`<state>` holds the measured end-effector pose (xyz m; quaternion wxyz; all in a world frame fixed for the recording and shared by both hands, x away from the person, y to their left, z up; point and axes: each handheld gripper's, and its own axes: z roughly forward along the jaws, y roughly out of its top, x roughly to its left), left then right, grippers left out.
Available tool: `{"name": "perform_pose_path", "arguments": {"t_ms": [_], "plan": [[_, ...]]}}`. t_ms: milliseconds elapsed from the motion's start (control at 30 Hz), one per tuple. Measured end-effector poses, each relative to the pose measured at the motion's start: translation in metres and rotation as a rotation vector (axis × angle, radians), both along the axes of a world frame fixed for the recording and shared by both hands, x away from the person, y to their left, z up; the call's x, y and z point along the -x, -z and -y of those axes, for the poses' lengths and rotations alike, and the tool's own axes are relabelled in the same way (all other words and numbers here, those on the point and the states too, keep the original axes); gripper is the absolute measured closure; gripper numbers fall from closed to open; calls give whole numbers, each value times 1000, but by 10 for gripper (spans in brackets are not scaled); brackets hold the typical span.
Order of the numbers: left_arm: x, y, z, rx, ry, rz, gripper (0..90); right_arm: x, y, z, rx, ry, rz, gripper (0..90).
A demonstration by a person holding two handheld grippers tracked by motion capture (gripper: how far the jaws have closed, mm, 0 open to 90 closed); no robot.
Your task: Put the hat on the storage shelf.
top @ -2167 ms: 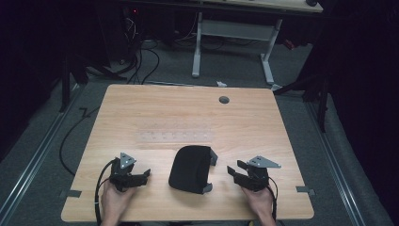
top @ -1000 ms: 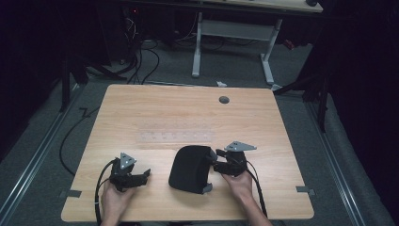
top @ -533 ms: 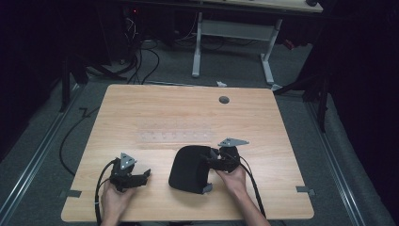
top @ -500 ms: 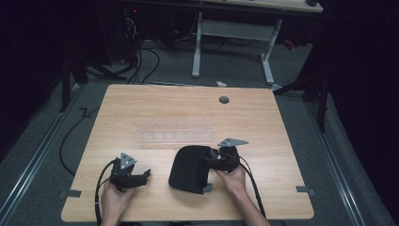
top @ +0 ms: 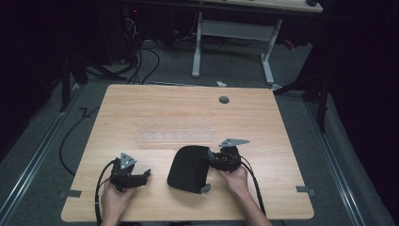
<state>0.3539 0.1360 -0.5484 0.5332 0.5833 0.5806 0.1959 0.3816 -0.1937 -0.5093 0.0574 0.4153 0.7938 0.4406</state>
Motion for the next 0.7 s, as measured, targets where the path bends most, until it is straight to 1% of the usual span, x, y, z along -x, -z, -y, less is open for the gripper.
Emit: {"name": "perform_pose_path", "arguments": {"t_ms": [33, 67, 200, 233, 333, 467, 500, 633, 700], "plan": [[0, 0, 0, 0, 0, 0, 185, 1, 0, 0, 4, -15, 1, 759], [0, 0, 0, 0, 0, 0, 185, 1, 0, 0, 4, -15, 1, 759], [0, 0, 0, 0, 0, 0, 185, 4, 0, 1, -11, -53, -4, 823], [0, 0, 0, 0, 0, 0, 185, 6, 0, 2, -28, -65, -11, 838], [0, 0, 0, 0, 0, 0, 185, 8, -1, 3, -37, -80, -3, 847], [0, 0, 0, 1, 3, -1, 185, 14, -4, 4, -73, -111, 3, 859], [0, 0, 0, 1, 3, -1, 186, 14, -4, 4, -73, -111, 3, 859], [0, 0, 0, 3, 1, -2, 185, 18, -6, 6, -101, -117, 6, 862], [-1, 0, 1, 1, -3, -4, 180, 19, -6, 8, -115, -111, -3, 863]]}}
